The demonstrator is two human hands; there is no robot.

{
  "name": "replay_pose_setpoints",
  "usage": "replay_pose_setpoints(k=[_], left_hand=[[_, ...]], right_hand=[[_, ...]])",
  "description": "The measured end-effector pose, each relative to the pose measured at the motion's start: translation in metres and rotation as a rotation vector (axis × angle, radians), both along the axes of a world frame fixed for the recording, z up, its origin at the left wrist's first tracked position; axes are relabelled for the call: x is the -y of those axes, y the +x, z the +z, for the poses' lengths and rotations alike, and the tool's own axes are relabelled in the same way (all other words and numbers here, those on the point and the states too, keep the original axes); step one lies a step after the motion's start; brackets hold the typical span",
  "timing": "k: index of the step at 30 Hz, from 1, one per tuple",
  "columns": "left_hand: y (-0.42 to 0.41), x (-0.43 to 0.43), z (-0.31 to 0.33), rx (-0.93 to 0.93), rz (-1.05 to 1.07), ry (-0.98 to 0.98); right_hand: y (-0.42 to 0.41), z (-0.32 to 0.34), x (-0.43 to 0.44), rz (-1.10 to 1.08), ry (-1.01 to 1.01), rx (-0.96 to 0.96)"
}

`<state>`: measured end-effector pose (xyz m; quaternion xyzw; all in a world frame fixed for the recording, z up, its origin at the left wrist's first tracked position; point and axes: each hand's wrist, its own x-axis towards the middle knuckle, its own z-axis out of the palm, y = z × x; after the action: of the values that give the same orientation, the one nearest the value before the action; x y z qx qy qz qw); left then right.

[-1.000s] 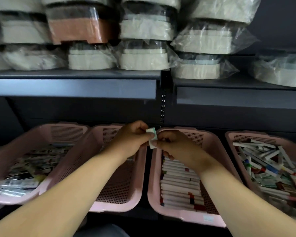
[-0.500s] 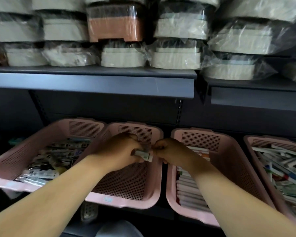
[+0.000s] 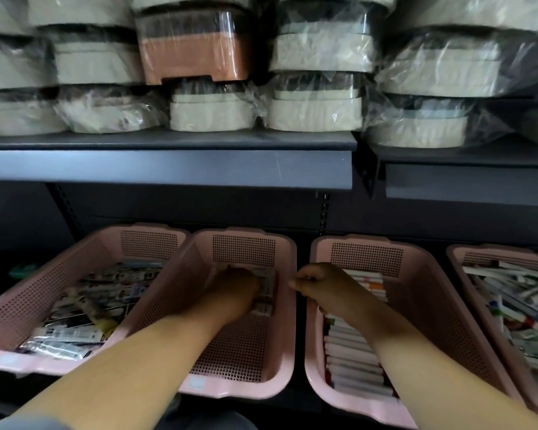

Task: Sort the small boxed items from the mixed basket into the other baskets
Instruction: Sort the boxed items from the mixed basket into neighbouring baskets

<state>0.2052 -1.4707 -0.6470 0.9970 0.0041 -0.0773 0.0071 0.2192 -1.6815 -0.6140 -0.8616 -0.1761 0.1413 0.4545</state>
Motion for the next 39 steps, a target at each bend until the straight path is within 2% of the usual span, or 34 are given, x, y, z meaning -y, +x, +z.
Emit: replay_pose_setpoints(k=[8, 18, 24, 31, 35, 39], left_hand=[[-0.004, -0.002, -0.002, 0.005, -0.08, 0.023], [0.009, -0.002, -0.015, 0.042, -0.032, 0.125], [0.014, -0.004, -0.021, 0.037, -0.004, 0.109], [0.011, -0.003, -0.019, 0.085, -0.027, 0.12], [0.0, -0.004, 0.003, 0.103, -0.046, -0.036], [-0.016, 0.002, 0.04, 0.187, -0.101, -0.391]], right_hand=[[0.003, -0.004, 0.004, -0.017, 0.038, -0.049], [0.006, -0.005, 0.006, -0.01, 0.051, -0.08], [0.006, -0.005, 0.007, -0.025, 0.077, -0.104], [0.004, -0.002, 0.008, -0.076, 0.203, -0.2], [0.003, 0.0, 0.014, -0.072, 0.327, -0.251], [0.002, 0.011, 0.013, -0.06, 0.417, -0.221]])
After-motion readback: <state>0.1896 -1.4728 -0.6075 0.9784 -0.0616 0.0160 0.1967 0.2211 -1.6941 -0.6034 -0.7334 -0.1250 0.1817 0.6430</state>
